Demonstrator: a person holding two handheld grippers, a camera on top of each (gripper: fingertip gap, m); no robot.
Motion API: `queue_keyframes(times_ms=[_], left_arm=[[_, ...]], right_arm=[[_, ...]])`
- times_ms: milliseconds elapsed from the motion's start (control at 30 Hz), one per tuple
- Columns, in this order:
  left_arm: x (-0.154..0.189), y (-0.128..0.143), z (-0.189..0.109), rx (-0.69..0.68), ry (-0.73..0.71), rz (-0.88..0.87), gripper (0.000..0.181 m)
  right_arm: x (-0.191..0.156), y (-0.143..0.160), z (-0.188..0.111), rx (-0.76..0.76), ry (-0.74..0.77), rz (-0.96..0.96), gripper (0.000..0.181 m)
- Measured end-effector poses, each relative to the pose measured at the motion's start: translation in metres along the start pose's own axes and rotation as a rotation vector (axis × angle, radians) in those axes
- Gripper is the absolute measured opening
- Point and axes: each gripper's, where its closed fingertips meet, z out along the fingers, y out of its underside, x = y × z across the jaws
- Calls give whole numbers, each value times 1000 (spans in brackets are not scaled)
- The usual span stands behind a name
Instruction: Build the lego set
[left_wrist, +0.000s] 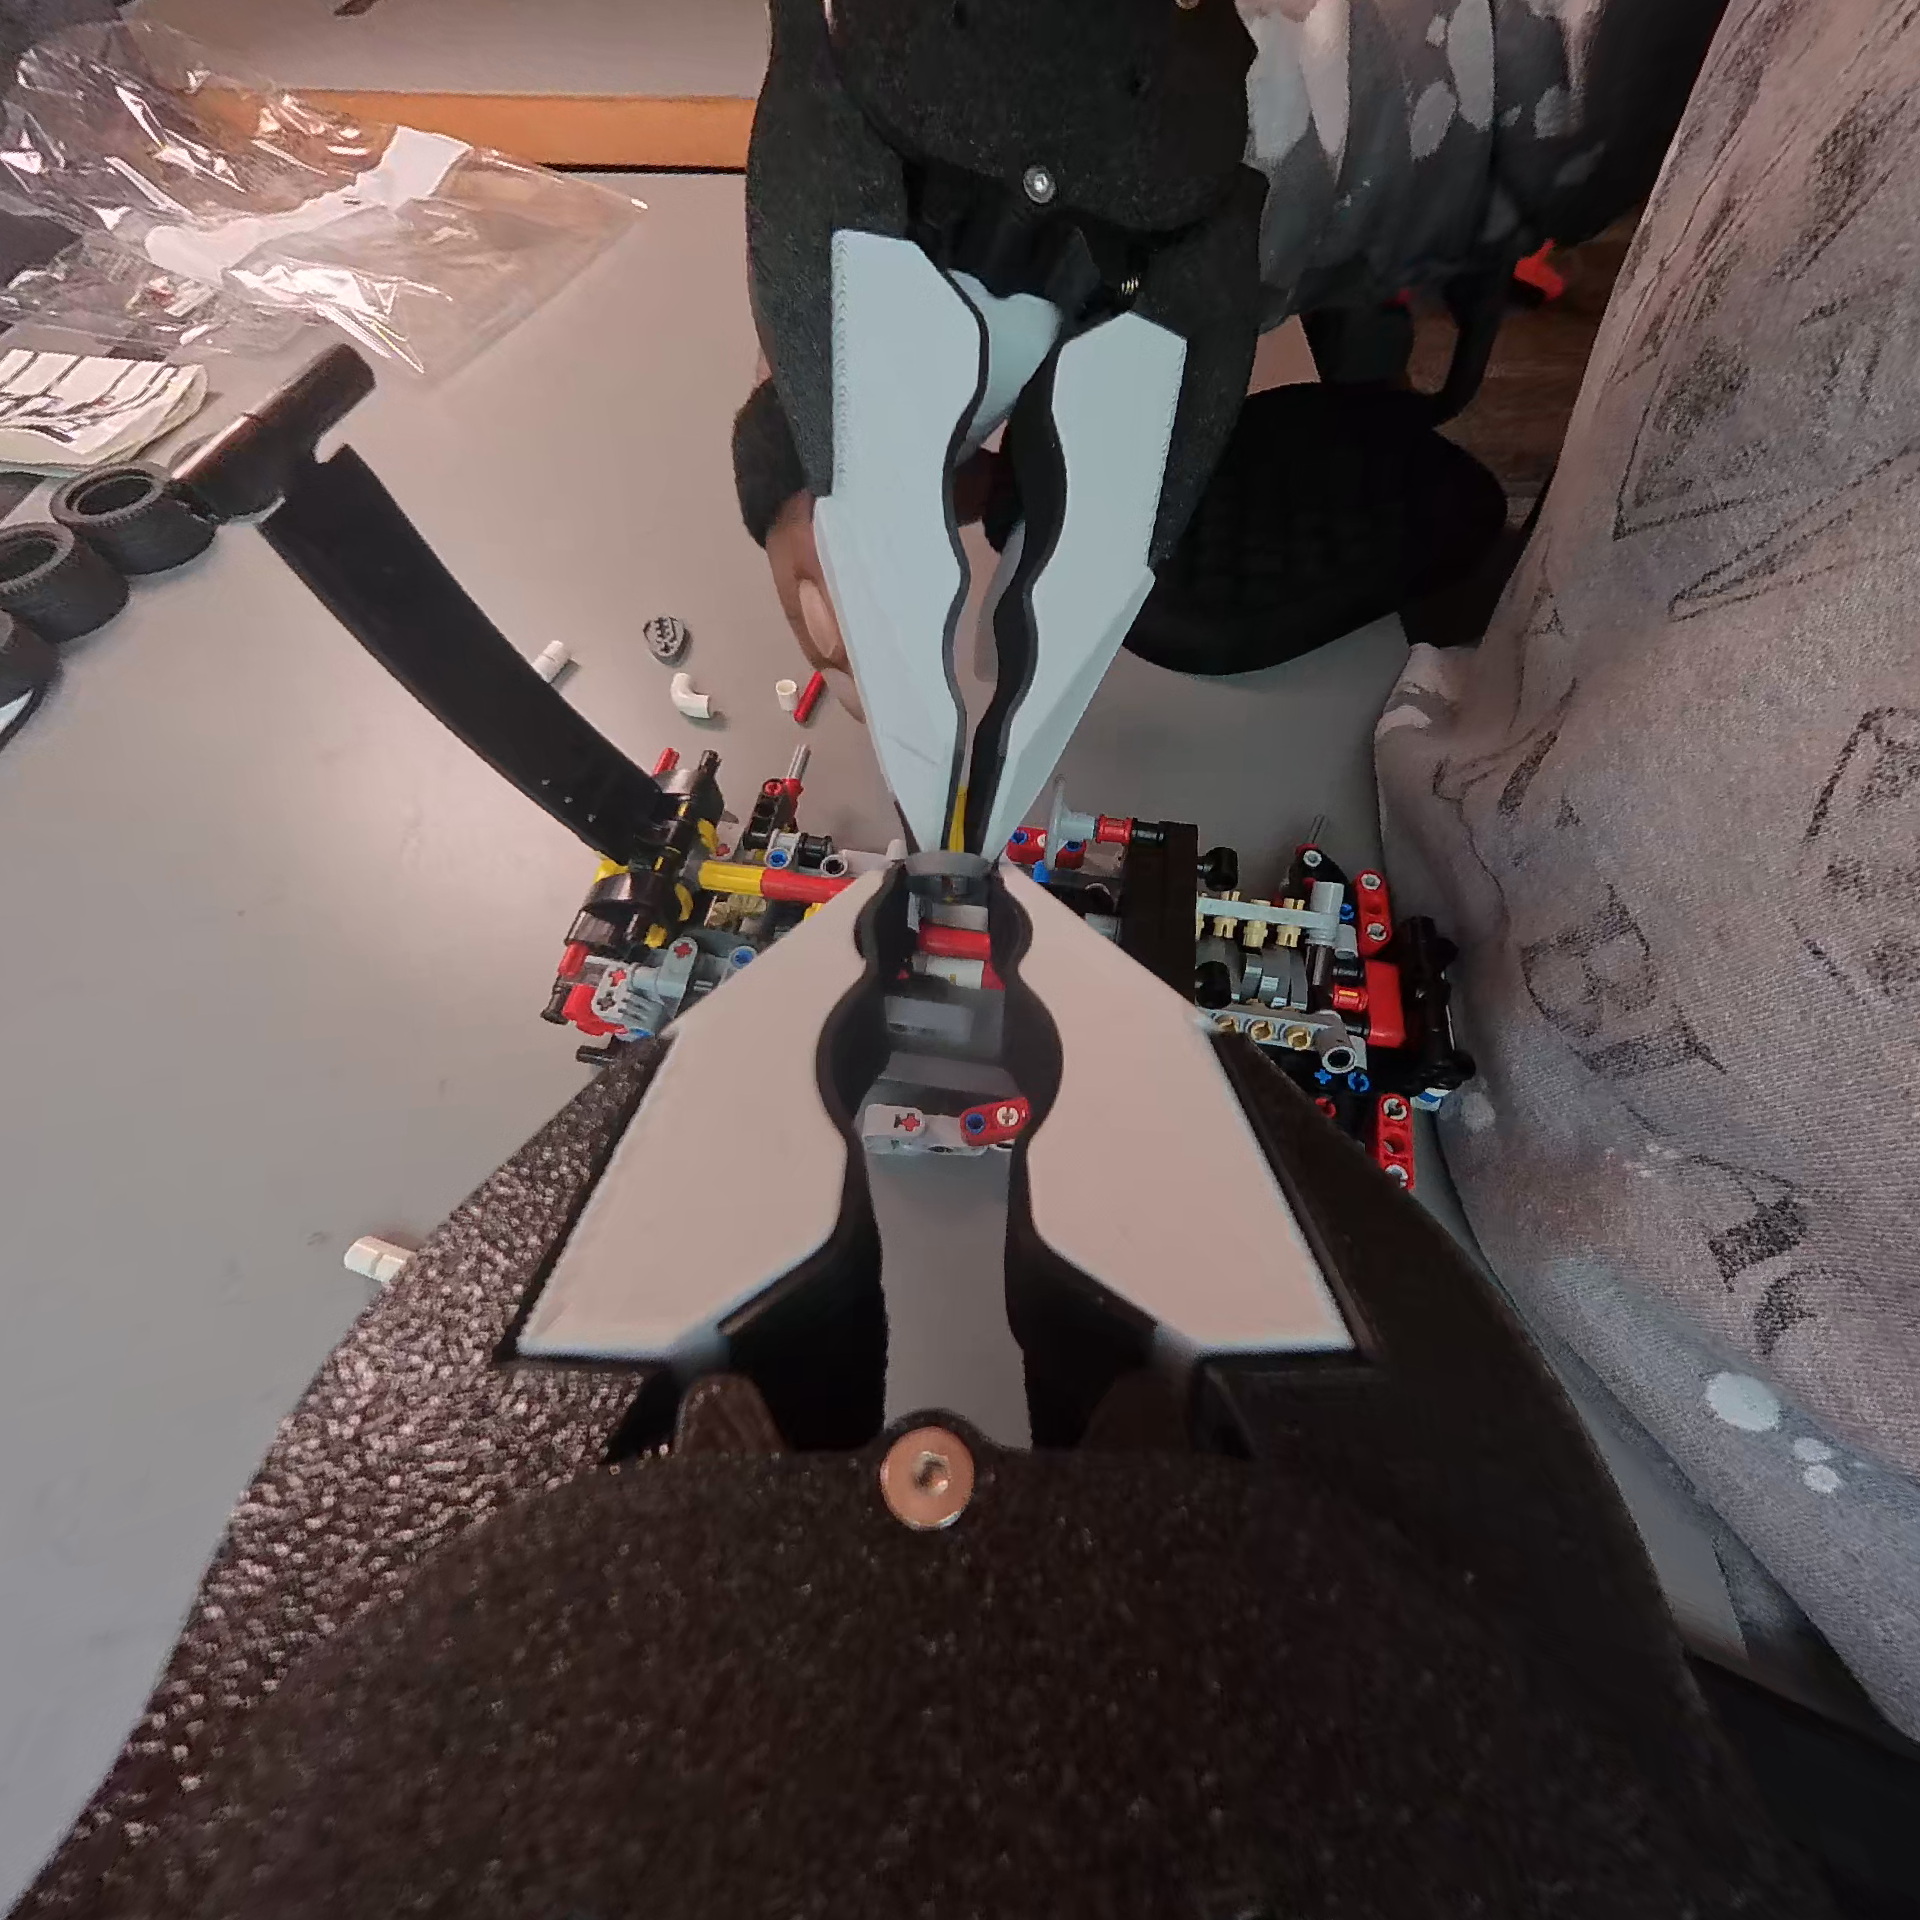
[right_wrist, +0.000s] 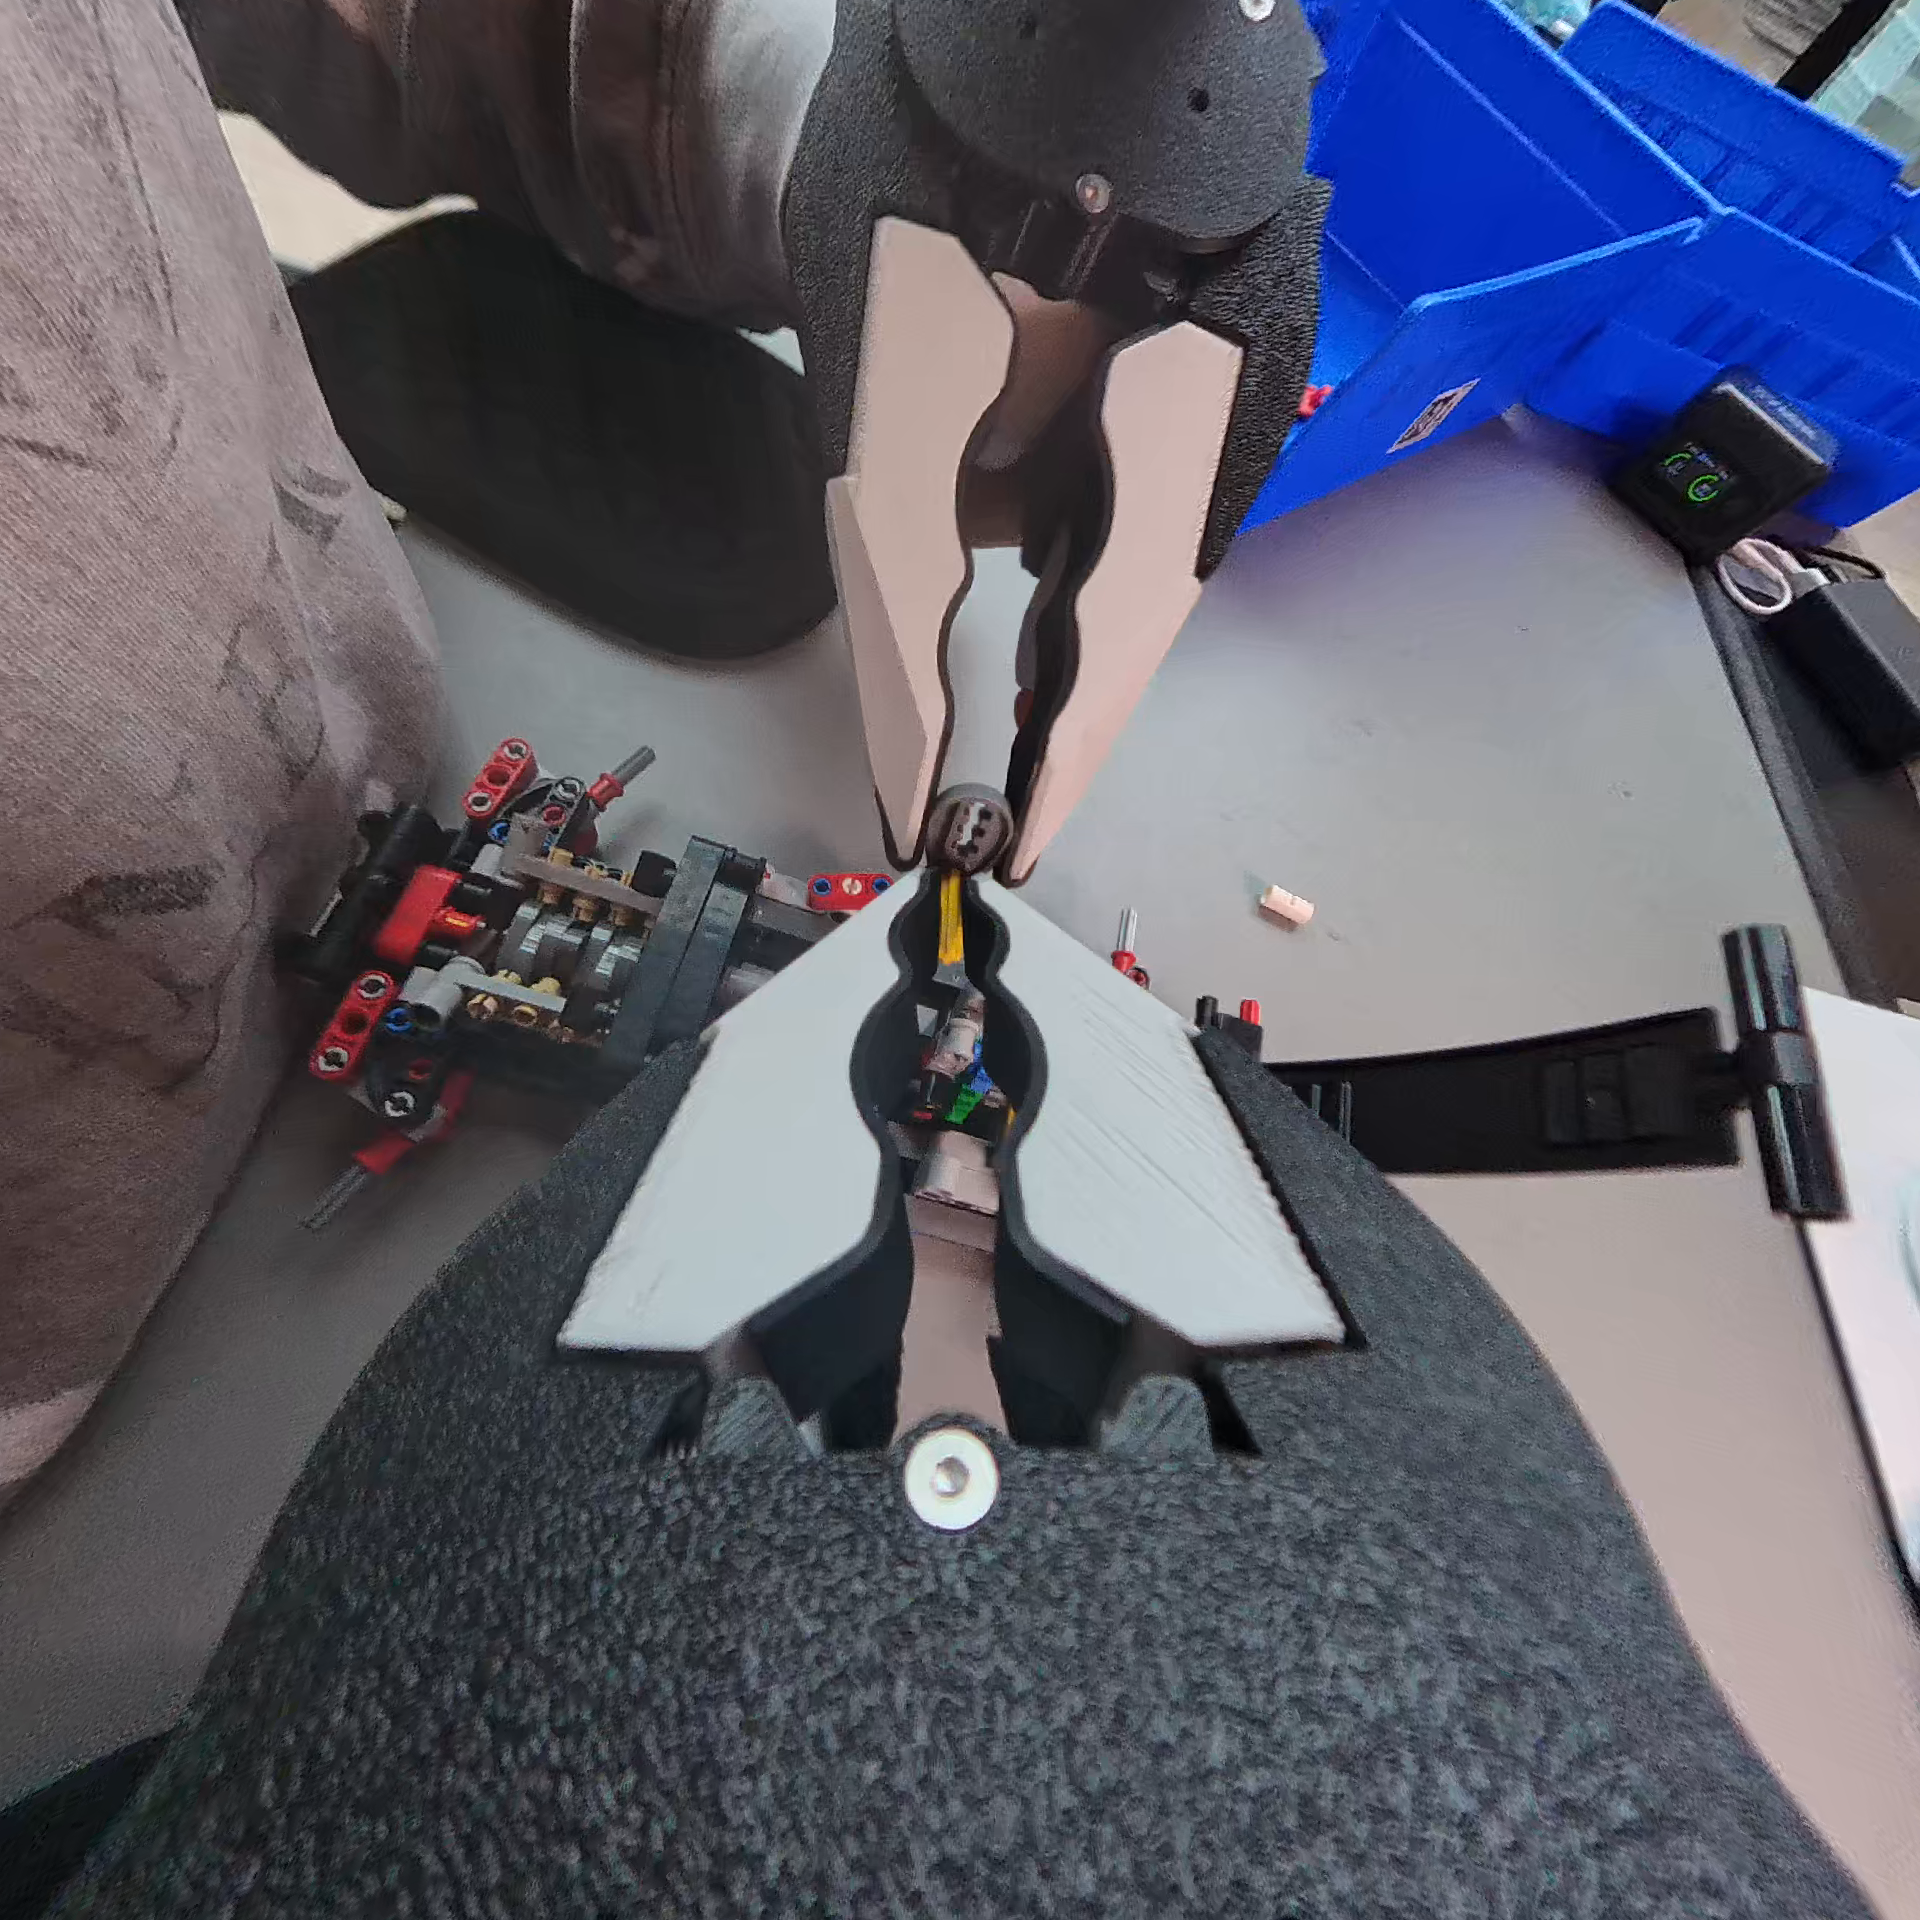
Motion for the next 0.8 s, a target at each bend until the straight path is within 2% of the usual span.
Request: queue_keyframes(times_ms=[33, 167, 233, 267, 300, 367, 467, 567, 800], left_arm=[[1, -1, -1, 10, 0, -4, 14], [9, -5, -1, 33, 18, -4, 14], [-7, 14, -12, -32, -78, -2, 14], [-9, 13, -22, 23, -65, -88, 14], [-9, 15, -26, 18, -69, -134, 14], [0, 14, -21, -14, -55, -47, 15], [-2, 9, -14, -11, -57, -20, 15], [1, 3, -9, 0, -51, -4, 15], [5, -5, -8, 10, -33, 14, 15]], right_arm=[[0, -2, -2, 31, -6, 36, 3], [-6, -8, -8, 121, -24, 112, 0], [2, 1, -21, 129, 11, 150, 0], [4, 4, -27, 138, 17, 183, 0], [1, 9, -28, 114, 36, 157, 0], [-3, 5, -23, 123, 45, 161, 0], [5, 2, -18, 131, 69, 157, 0], [-2, -4, -9, 107, 36, 109, 18], [-3, -9, 1, 55, 29, -6, 9]])
